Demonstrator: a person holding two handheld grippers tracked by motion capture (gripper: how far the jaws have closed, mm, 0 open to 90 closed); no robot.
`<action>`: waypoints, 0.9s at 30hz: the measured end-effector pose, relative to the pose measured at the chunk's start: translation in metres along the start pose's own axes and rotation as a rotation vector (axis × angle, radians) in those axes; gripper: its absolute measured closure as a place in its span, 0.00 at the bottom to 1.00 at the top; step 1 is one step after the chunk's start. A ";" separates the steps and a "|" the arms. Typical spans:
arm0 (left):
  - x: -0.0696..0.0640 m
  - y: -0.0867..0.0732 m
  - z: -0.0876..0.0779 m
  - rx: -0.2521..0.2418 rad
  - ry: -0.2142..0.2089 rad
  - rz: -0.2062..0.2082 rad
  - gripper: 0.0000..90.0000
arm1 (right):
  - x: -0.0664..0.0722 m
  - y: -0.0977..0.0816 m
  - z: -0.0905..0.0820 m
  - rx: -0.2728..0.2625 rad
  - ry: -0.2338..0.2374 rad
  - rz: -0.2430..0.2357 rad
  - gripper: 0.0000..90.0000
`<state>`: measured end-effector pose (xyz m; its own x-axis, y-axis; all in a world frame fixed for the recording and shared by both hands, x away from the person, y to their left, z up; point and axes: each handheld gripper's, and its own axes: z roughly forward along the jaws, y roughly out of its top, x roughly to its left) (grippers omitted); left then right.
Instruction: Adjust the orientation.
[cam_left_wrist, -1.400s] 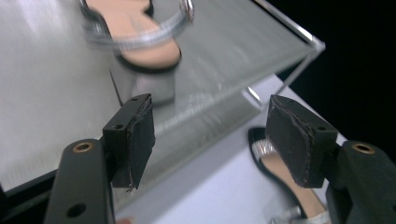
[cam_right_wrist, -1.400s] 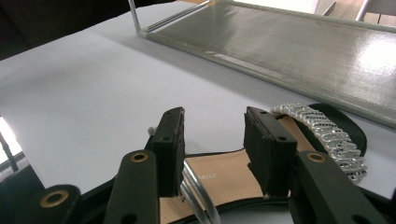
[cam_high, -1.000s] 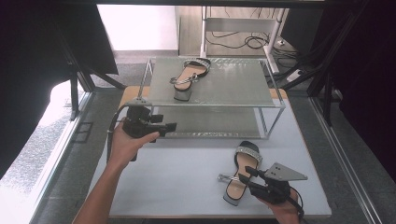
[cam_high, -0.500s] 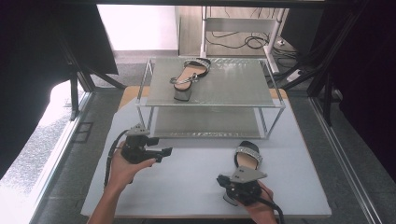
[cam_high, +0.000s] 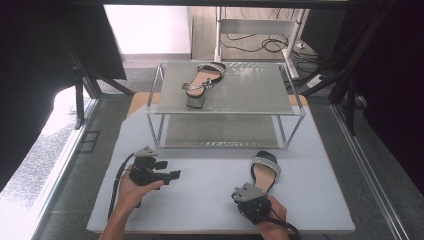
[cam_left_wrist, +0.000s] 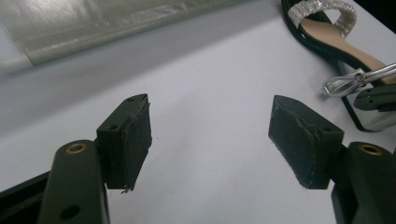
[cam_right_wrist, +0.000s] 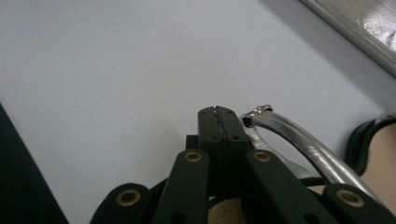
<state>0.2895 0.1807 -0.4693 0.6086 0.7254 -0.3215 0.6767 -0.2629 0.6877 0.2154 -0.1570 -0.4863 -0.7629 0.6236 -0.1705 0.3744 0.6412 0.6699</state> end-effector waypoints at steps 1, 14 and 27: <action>0.000 -0.002 0.001 0.006 -0.003 -0.002 0.34 | -0.001 -0.004 -0.004 -0.003 0.004 0.008 1.00; 0.006 -0.014 0.009 0.048 0.002 -0.033 0.34 | -0.029 -0.059 -0.054 -0.043 0.035 0.109 1.00; 0.007 -0.016 0.008 0.049 0.007 -0.041 0.33 | -0.054 -0.083 -0.075 -0.069 0.014 0.176 0.89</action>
<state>0.2862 0.1845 -0.4880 0.5774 0.7405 -0.3439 0.7205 -0.2639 0.6413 0.1862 -0.2778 -0.4780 -0.6964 0.7168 -0.0361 0.4660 0.4898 0.7369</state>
